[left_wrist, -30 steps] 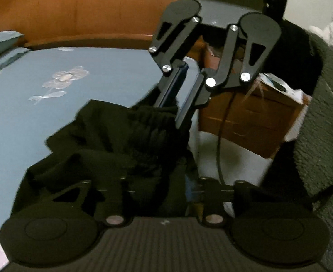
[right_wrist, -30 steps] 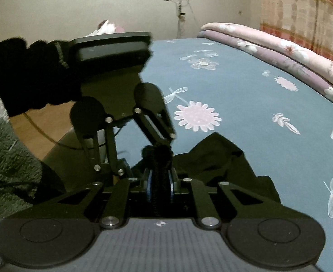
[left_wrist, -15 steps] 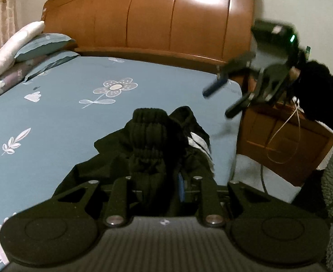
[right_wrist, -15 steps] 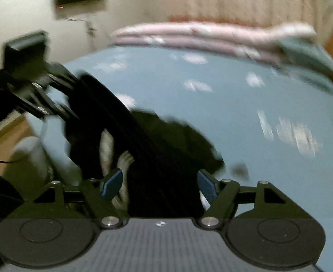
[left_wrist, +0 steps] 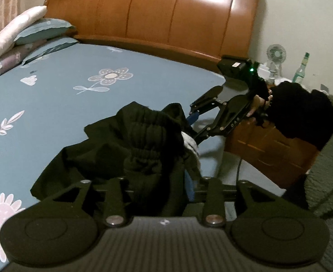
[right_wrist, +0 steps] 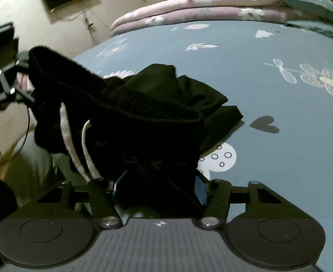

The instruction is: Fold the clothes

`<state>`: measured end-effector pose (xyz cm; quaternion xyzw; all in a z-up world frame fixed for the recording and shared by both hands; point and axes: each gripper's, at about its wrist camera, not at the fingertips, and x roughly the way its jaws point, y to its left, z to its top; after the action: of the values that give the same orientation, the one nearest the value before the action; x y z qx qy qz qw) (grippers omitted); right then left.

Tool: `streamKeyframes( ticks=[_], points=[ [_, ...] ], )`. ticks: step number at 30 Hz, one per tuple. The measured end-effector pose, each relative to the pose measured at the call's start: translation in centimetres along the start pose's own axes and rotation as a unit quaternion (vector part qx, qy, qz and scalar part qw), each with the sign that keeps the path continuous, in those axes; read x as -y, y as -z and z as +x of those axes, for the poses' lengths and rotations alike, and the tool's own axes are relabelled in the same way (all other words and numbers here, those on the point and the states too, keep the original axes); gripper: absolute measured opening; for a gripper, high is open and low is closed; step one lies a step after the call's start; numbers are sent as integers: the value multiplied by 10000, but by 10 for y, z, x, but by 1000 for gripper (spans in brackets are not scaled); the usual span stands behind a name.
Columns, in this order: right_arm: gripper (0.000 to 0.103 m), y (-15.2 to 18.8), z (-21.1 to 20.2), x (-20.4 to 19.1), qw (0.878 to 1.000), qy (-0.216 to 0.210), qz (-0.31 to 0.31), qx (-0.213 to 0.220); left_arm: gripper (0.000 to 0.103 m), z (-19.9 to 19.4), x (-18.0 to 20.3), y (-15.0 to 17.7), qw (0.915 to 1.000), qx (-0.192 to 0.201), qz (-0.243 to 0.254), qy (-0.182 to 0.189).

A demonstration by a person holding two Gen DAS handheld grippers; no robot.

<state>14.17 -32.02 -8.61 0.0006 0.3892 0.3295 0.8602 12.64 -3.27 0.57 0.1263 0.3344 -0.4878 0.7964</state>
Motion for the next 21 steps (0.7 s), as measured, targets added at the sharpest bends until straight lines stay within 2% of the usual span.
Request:
streamKeyframes(
  ticks=[3,8,10,11,12,13,16,21],
  points=[
    [64,2,-5,1,9999,95,-77,-19,47,-1,-6,-3,10000,55,5,25],
    [64,0,-4,4,9999,132,-110,17,47,3,-14,-5,9999,-14,67,88],
    [65,-2,-3,1,9995,164,-264,-17,43,5,-15,-5,9998,-87,115,147],
    [65,-3,-2,0,9992,180,-345,-36,38,6,-15,-5,9997,-123,139,177],
    [65,-4,-1,-1,9989,194,-427,-63,29,6,-16,-5,9995,-160,163,206],
    [65,-5,1,-2,9984,207,-510,-93,25,4,-14,-4,9995,-146,177,211],
    [67,-9,5,-2,9971,207,-707,-167,18,-4,-5,-3,9996,-58,271,-97],
    [68,-14,6,-3,9971,113,-747,-72,15,-26,3,-9,9974,228,334,-593]
  ],
)
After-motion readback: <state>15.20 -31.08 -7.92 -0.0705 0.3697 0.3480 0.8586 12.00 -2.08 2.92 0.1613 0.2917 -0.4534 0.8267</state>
